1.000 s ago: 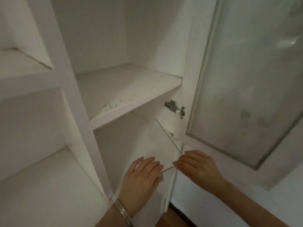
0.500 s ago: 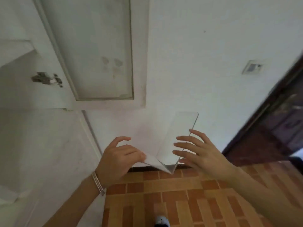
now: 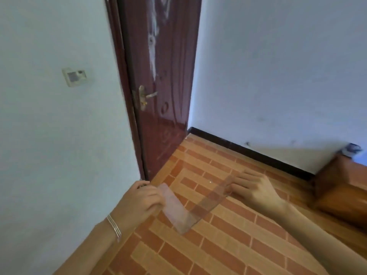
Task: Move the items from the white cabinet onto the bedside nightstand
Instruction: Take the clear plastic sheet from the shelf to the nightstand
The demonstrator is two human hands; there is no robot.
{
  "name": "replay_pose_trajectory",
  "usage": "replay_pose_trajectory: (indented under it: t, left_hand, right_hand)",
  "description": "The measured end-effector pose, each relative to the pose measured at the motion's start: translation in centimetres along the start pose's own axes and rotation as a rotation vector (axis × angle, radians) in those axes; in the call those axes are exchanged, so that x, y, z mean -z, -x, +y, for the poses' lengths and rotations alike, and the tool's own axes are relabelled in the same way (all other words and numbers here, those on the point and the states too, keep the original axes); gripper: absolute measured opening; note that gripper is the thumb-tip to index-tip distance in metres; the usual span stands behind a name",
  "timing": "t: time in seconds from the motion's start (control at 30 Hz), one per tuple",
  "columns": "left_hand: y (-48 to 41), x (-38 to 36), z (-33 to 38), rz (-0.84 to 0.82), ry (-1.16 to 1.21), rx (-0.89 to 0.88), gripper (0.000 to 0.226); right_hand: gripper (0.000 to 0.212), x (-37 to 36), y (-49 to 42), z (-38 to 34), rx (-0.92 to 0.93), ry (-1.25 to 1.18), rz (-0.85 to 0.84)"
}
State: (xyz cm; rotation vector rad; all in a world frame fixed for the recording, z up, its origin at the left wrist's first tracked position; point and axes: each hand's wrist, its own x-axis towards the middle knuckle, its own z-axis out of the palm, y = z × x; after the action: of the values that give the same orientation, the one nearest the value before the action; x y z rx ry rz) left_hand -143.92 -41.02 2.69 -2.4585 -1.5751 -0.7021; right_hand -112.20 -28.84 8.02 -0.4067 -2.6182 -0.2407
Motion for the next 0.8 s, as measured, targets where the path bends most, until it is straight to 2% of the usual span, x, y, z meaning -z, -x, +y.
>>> replay_pose_trajectory:
  t: [0.13,0.2,0.47,0.63,0.7,0.8]
  left_hand:
    - [-8.9,-5.9,5.6,-0.146,0.086,-0.067,0.027]
    - [-13.0,-8.3,8.9,-0.161,0.121,-0.131,0.033]
    - [-25.9,-14.9,20.7,-0.076,0.293,-0.337,0.042]
    - [-31.9,-18.4,26.2,-0.074,0.399,-0.410,0.029]
    - [-34.0,-20.1,27.5,-0.075,0.455,-0.419,0.020]
    - [-37.2,-22.8,28.2,-0.049,0.504,-0.425,0.019]
  right_hand:
    - [0.020,4.0,7.3,3.8,-0.106,0.117,0.028]
    - [0.018,5.6,10.3,5.2,-0.162,0.167,0.020]
    - [0.009,9.9,20.9,10.2,-0.498,0.230,0.071]
    - [0.009,11.4,24.7,12.4,-0.613,0.303,0.033]
    - [0.010,11.4,25.9,13.9,-0.661,0.313,0.027]
    - [0.013,11.3,26.9,16.9,-0.729,0.290,0.026]
